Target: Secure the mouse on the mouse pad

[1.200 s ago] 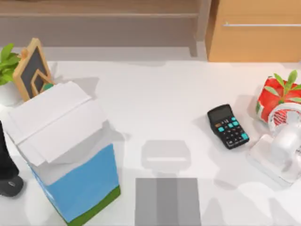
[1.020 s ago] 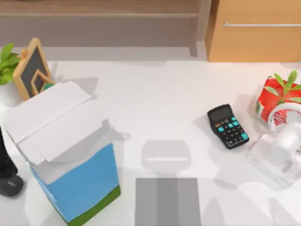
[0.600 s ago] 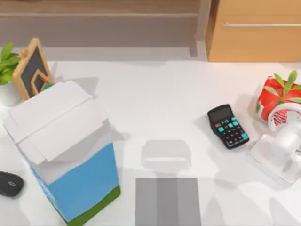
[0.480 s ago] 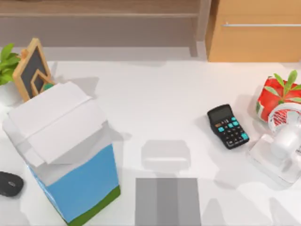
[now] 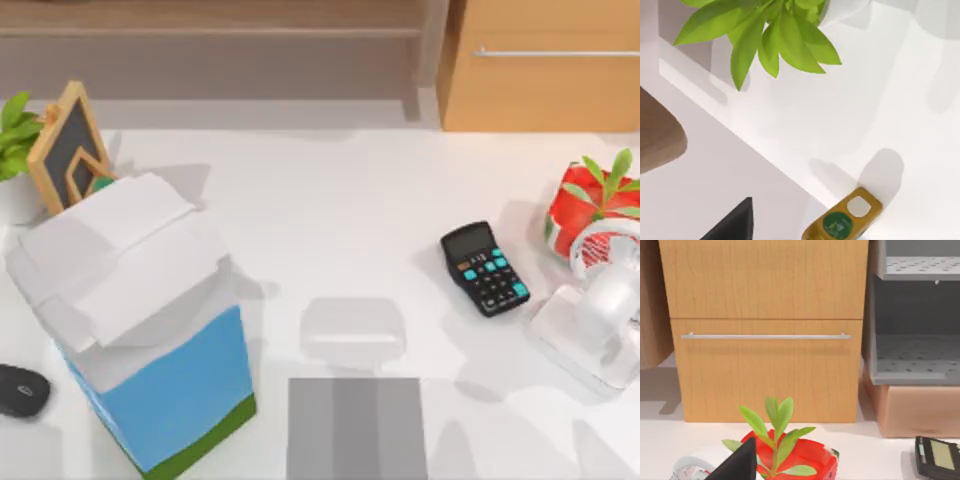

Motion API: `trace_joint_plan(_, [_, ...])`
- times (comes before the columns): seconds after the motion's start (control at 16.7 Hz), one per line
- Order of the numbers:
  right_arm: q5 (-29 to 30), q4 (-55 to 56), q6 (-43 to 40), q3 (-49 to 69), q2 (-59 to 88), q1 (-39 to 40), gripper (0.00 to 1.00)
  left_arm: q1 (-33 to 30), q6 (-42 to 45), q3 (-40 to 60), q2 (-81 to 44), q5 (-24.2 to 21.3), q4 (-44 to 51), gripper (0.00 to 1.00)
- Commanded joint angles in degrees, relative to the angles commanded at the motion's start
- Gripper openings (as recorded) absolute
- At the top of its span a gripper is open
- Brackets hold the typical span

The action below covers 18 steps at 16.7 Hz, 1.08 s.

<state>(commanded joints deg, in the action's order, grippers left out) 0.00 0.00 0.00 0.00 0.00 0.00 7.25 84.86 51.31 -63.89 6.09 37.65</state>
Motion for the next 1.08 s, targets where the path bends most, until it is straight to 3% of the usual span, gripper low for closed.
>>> trace_joint_plan(0.24, [0.0, 0.0, 0.0, 0.0, 0.0, 0.0, 1.00, -2.4, 17.4, 5.1, -14.3, -3.2, 15.6, 1.00])
trace_joint_plan(0.42, [0.0, 0.0, 0.0, 0.0, 0.0, 0.0, 1.00, -4.0, 24.0, 6.5, -20.9, -5.3, 22.6, 1.00])
trace_joint_plan(0.84, [0.0, 0.0, 0.0, 0.0, 0.0, 0.0, 1.00, -4.3, 25.3, 6.6, -22.4, -5.9, 24.0, 1.00])
trace_joint_plan(1.08, [0.0, 0.0, 0.0, 0.0, 0.0, 0.0, 1.00, -3.6, 26.2, 7.6, -27.3, -6.0, 20.2, 1.00])
